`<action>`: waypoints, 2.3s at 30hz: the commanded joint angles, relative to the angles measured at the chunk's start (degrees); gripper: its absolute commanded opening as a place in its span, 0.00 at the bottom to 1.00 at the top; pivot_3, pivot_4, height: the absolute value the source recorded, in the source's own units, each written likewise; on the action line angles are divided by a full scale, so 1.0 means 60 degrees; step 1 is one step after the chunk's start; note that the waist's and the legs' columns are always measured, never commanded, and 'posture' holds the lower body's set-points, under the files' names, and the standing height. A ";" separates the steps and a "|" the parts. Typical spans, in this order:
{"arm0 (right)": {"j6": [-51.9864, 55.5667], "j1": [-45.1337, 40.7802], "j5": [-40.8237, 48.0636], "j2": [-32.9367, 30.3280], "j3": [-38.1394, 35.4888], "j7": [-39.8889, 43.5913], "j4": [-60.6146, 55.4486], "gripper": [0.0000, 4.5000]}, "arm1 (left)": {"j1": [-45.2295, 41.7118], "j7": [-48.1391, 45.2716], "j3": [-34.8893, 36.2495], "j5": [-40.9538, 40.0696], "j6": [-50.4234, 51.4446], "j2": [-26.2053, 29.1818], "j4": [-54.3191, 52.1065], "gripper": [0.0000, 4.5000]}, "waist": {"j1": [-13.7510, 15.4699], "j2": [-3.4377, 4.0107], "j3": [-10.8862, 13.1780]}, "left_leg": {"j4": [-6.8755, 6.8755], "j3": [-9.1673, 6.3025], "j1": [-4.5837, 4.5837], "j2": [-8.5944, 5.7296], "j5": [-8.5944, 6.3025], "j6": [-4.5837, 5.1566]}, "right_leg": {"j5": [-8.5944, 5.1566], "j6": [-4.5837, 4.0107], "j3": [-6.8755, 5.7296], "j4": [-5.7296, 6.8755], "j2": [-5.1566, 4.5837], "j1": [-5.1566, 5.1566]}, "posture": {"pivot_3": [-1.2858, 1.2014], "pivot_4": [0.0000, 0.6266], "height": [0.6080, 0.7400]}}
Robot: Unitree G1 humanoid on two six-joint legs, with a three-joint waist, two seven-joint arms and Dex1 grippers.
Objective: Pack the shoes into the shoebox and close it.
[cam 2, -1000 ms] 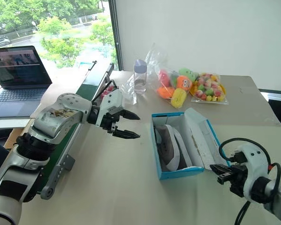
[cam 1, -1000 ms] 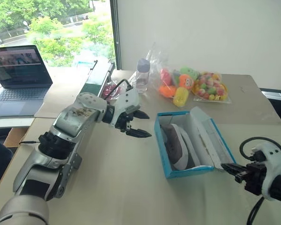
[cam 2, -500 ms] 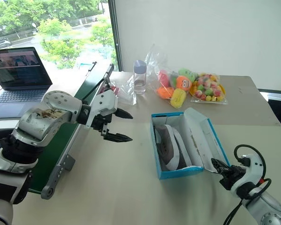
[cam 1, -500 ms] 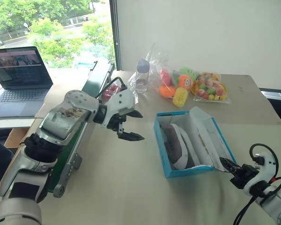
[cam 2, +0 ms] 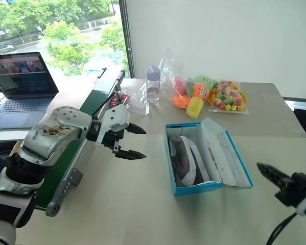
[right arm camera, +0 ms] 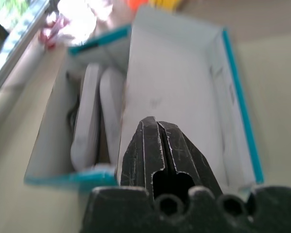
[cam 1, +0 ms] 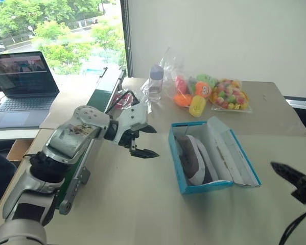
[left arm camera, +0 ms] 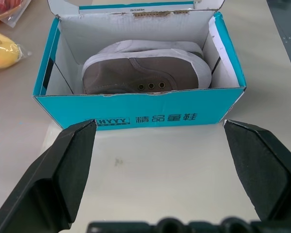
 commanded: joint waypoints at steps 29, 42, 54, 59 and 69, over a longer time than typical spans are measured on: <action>-0.4053 -0.3341 -0.5139 0.2455 0.4152 0.0407 0.4693 0.00 | 0.0232 0.0065 0.0119 0.0623 -0.0159 0.0463 -0.0310 0.99 | -0.0083 0.0009 -0.0024 | 0.0022 0.0010 0.0006 -0.0011 -0.0007 0.0010 | -0.0001 0.0008 0.0043 0.0011 0.0009 -0.0004 | 0.52 0.24 1.00; -0.6297 -0.5062 -0.5590 0.3413 0.3789 -0.0023 0.5863 0.00 | 0.0201 0.0107 0.0171 0.0593 -0.0064 0.0440 -0.0385 0.99 | -0.0287 0.0015 -0.0027 | 0.0022 0.0019 0.0016 -0.0014 -0.0005 0.0013 | 0.0001 0.0007 0.0056 0.0021 0.0010 0.0000 | 0.52 0.24 1.00; -0.4787 -0.5567 -0.2719 0.2923 0.2803 -0.0556 0.3049 0.00 | 0.0111 0.0072 0.0167 0.0626 -0.0117 0.0451 -0.0290 0.99 | -0.0298 0.0021 -0.0027 | 0.0017 0.0021 0.0026 -0.0009 -0.0004 0.0012 | 0.0017 0.0031 0.0061 0.0025 0.0011 0.0004 | 0.52 0.24 1.00; -0.3325 -0.5607 -0.1637 0.1998 0.3354 -0.0373 0.1892 0.00 | 0.0098 0.0086 0.0193 0.0669 -0.0071 0.0533 -0.0289 0.99 | -0.0295 0.0021 -0.0027 | 0.0017 0.0023 0.0026 -0.0011 -0.0004 0.0013 | 0.0011 0.0021 0.0062 0.0024 0.0009 0.0003 | 0.52 0.24 1.00; -0.1937 -0.7015 -0.1188 0.0296 0.4833 0.0143 0.1443 0.00 | 0.0399 0.0267 0.0476 0.0449 0.0227 0.0817 -0.0724 0.99 | -0.0287 0.0018 -0.0026 | 0.0019 0.0025 0.0024 -0.0013 -0.0004 0.0014 | 0.0003 0.0008 0.0061 0.0020 0.0012 0.0004 | 0.52 0.24 1.00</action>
